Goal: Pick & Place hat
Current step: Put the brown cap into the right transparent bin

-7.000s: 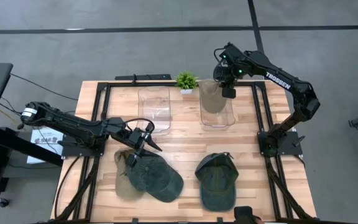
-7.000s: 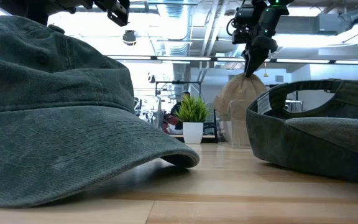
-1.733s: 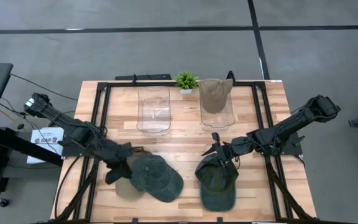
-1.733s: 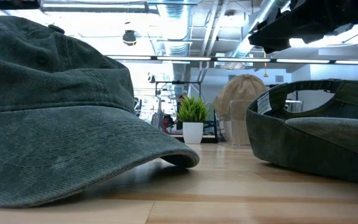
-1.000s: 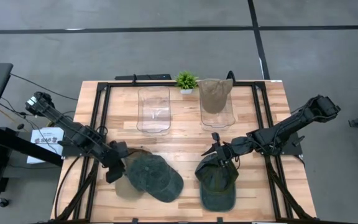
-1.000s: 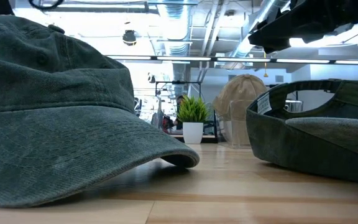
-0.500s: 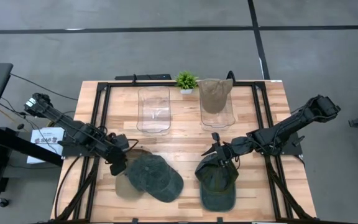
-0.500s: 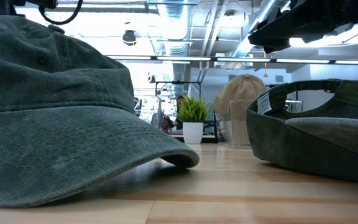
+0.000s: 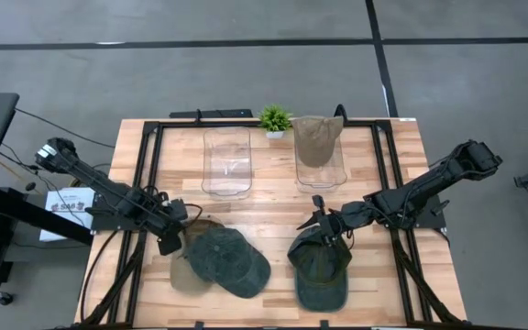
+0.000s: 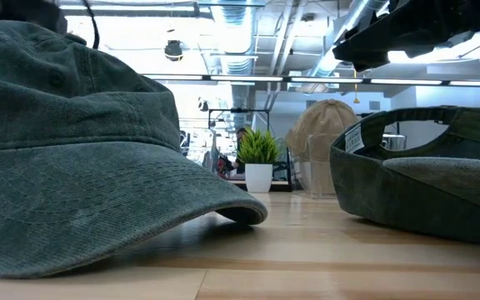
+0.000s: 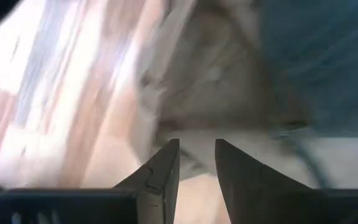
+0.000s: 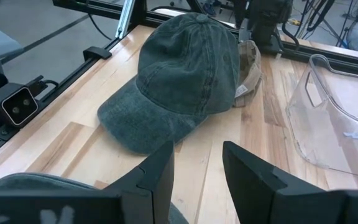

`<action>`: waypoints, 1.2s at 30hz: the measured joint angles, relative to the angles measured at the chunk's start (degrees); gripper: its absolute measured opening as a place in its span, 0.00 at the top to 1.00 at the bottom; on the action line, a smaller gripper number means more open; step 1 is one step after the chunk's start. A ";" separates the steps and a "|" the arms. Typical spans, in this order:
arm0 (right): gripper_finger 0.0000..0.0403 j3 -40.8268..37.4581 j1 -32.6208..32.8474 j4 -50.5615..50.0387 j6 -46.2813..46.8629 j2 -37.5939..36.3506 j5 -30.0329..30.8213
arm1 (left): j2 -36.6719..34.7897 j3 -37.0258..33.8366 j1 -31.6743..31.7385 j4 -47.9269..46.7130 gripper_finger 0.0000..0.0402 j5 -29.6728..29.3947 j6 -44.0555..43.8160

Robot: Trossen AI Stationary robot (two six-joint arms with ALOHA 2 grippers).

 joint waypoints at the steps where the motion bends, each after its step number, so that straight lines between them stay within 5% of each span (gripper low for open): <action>1: 0.68 0.00 0.00 0.00 0.00 0.00 0.01 | 0.00 -0.98 0.26 0.00 0.75 -0.03 -0.01; 26: 0.68 0.00 0.00 0.02 -0.02 0.00 0.02 | 0.00 -7.05 2.02 2.90 0.75 -5.63 0.11; 36: 0.68 0.00 0.00 0.02 -0.01 0.00 0.02 | 0.00 -7.03 1.69 3.96 0.75 -3.69 7.36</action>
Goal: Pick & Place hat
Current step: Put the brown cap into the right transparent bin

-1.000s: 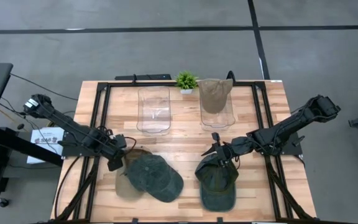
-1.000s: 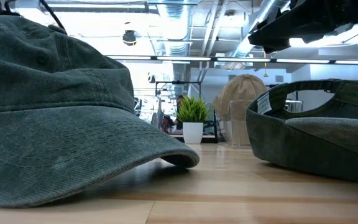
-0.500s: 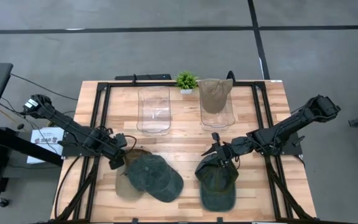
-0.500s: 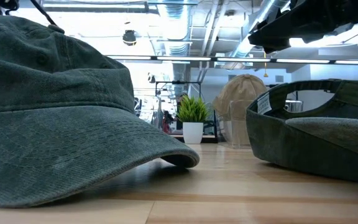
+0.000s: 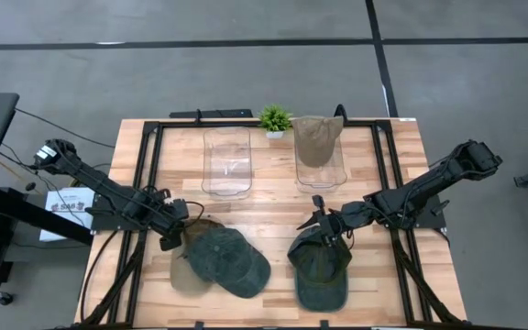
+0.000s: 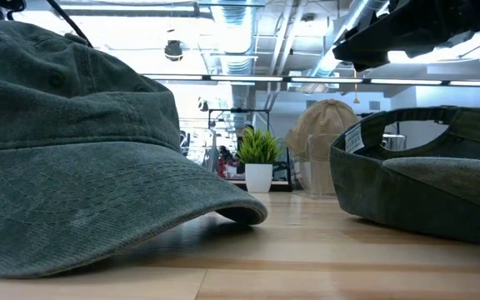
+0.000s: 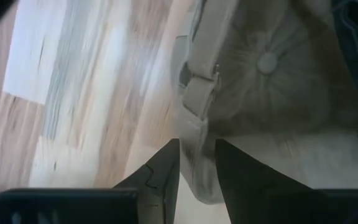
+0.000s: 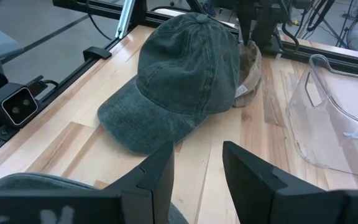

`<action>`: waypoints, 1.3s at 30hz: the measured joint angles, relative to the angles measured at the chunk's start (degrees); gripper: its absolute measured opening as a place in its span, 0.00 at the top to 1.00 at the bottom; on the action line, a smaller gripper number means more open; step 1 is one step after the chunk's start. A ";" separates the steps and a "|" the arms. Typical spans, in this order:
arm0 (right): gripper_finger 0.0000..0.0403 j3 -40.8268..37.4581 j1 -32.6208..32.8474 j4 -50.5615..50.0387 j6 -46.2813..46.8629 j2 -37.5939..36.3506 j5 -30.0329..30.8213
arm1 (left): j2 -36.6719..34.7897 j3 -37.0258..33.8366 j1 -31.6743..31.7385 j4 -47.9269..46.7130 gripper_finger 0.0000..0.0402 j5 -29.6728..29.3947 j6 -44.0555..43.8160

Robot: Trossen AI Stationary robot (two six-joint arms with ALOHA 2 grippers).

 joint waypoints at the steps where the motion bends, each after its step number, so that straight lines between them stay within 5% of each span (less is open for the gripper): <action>1: 0.68 0.00 0.00 0.00 -0.01 0.00 0.00 | 0.00 0.00 -0.02 0.05 0.75 0.00 0.53; 14: 0.68 0.00 0.00 -0.03 0.00 0.00 0.00 | 0.00 0.02 0.00 0.41 0.76 -0.73 1.01; 22: 0.68 0.00 0.00 -0.04 0.00 0.00 0.00 | 0.00 0.05 0.37 0.75 0.97 -0.87 0.18; 39: 0.68 0.00 0.00 -0.04 0.01 0.00 -0.01 | -0.02 1.83 0.37 1.30 0.98 1.66 -3.09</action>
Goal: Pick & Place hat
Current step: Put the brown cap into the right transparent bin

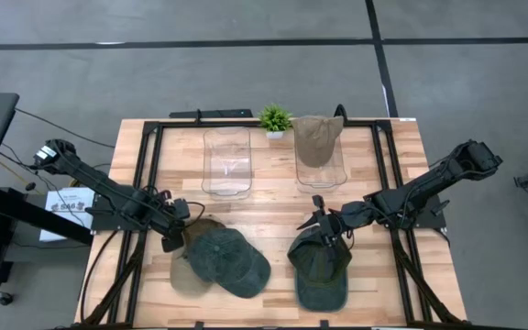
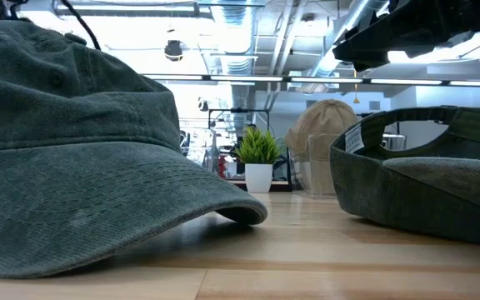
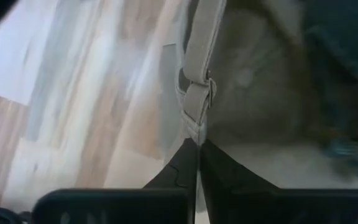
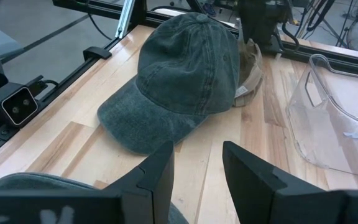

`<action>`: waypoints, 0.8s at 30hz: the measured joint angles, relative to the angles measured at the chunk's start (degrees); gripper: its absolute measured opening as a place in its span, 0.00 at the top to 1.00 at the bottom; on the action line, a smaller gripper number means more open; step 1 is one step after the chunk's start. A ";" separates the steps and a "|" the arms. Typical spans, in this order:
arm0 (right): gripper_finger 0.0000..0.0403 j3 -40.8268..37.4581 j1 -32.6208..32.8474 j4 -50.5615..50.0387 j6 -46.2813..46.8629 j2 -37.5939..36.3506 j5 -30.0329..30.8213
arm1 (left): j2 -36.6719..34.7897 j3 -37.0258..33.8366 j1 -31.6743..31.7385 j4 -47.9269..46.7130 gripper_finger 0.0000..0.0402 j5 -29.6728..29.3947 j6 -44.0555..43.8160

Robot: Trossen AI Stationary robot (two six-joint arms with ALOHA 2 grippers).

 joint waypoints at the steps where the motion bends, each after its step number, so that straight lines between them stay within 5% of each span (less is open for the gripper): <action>1: 0.68 0.00 0.00 0.00 0.00 -0.02 -0.01 | 0.00 0.69 0.00 0.00 0.98 0.58 0.07; 14: 0.68 0.00 0.00 0.00 0.00 -0.01 -0.01 | -0.09 10.84 -0.04 -0.77 0.98 3.83 0.39; 24: 0.68 0.00 0.00 0.00 0.00 -0.02 -0.01 | -0.11 18.62 -0.42 -1.08 0.98 -0.72 0.20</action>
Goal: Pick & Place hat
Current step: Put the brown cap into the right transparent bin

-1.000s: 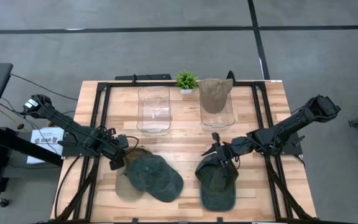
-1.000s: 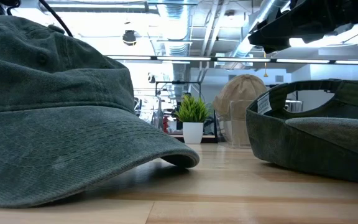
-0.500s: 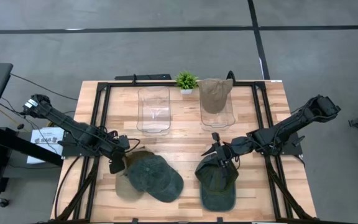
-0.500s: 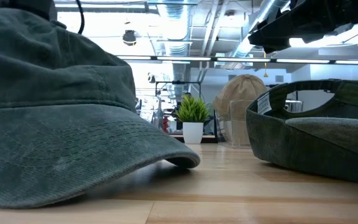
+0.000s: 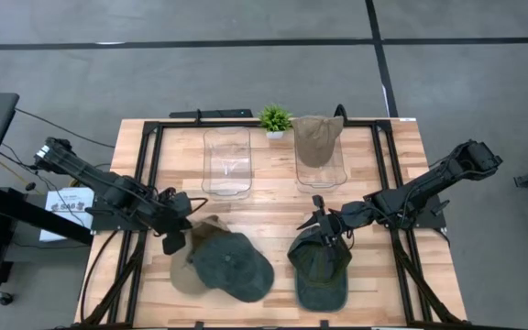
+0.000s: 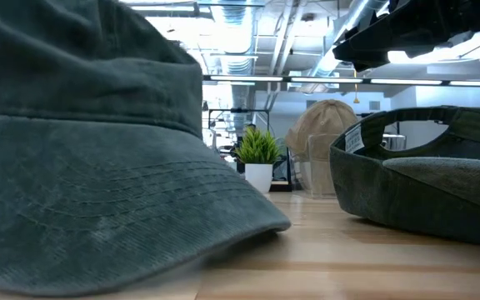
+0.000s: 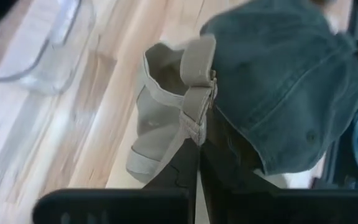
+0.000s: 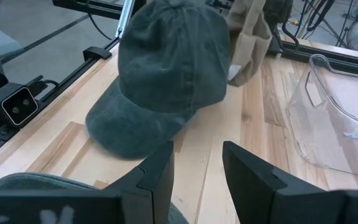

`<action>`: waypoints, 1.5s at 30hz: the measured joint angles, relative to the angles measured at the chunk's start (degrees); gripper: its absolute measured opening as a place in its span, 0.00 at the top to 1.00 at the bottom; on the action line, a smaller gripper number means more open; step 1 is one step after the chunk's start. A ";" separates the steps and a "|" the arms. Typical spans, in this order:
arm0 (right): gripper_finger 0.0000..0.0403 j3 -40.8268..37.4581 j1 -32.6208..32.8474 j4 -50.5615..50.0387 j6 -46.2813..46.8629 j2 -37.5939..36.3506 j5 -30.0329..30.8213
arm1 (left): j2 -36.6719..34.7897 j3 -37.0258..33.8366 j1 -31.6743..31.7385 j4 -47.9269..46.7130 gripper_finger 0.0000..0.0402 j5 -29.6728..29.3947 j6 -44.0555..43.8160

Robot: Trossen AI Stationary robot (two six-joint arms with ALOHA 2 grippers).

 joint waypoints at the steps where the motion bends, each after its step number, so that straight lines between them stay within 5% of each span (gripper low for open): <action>1: 0.68 0.00 0.00 0.00 0.00 0.00 0.00 | 0.00 0.80 0.00 -0.01 0.98 -0.42 0.00; 28: 0.68 0.00 0.04 -0.27 0.66 0.00 -0.05 | -0.13 8.21 -3.78 -1.55 0.99 -4.39 -11.85; 45: 0.68 0.00 0.04 -0.26 1.07 0.00 -0.18 | -1.22 14.73 -8.31 -29.94 0.99 -9.55 -25.85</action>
